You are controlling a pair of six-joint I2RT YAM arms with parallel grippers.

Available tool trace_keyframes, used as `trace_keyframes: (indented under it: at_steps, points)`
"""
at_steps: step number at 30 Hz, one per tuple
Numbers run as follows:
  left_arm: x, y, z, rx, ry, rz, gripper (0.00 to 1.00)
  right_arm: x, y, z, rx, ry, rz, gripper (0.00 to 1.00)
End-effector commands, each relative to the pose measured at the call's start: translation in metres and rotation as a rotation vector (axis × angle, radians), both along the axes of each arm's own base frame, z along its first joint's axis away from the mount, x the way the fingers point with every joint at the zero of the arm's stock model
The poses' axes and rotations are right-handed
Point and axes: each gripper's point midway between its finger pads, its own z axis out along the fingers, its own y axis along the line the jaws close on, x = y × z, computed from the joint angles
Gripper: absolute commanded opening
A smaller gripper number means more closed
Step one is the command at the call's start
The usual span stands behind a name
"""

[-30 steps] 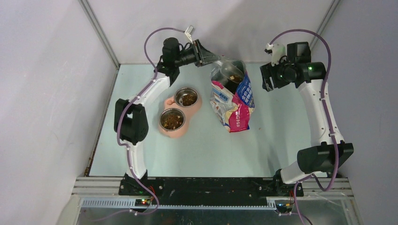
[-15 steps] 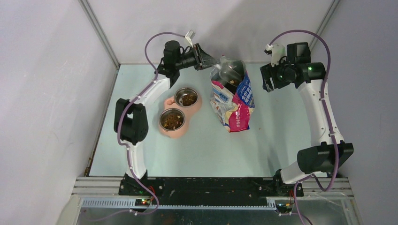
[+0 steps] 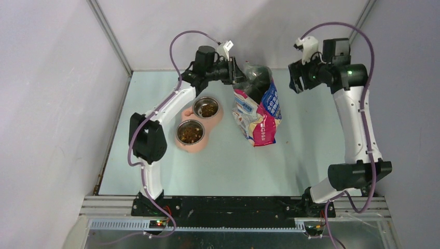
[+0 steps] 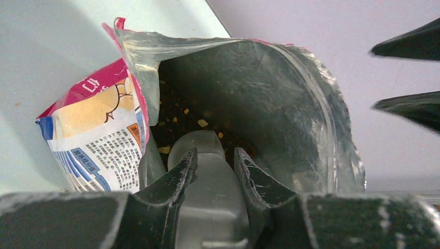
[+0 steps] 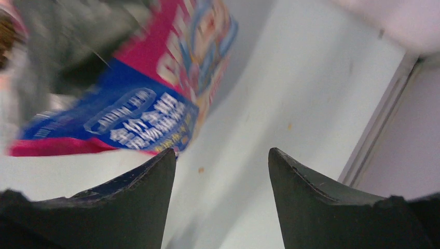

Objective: Serve the pet food

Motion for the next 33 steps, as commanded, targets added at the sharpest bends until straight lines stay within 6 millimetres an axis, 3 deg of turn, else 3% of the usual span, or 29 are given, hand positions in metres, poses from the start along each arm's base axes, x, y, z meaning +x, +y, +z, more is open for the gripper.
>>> trace_keyframes:
  at_steps: [1,3,5,9,14,19,25,33]
  points:
    - [-0.017,0.016,0.085,-0.088,-0.192,-0.032,0.00,-0.003,0.041,0.099,0.103,-0.310,0.214,0.69]
    - [-0.023,0.021,0.104,-0.123,-0.228,-0.049,0.00,-0.008,0.058,0.118,0.115,-0.402,0.296,0.67]
    - [-0.029,0.028,0.119,-0.140,-0.251,-0.060,0.00,-0.012,0.075,0.124,0.096,-0.462,0.372,0.64]
    - [-0.038,0.044,0.140,-0.167,-0.290,-0.079,0.00,-0.010,0.107,0.101,-0.004,-0.485,0.493,0.54]
    - [-0.036,0.050,0.146,-0.163,-0.332,-0.065,0.00,0.009,0.134,0.076,-0.063,-0.456,0.541,0.45]
    - [-0.033,0.048,0.152,-0.145,-0.366,-0.046,0.00,0.028,0.146,0.078,-0.080,-0.487,0.564,0.44]
    - [-0.048,0.045,0.162,-0.180,-0.378,-0.115,0.00,0.043,0.161,0.068,-0.060,-0.478,0.603,0.47]
    - [-0.066,0.039,0.161,-0.223,-0.354,-0.226,0.00,0.053,0.180,0.058,0.006,-0.446,0.629,0.41]
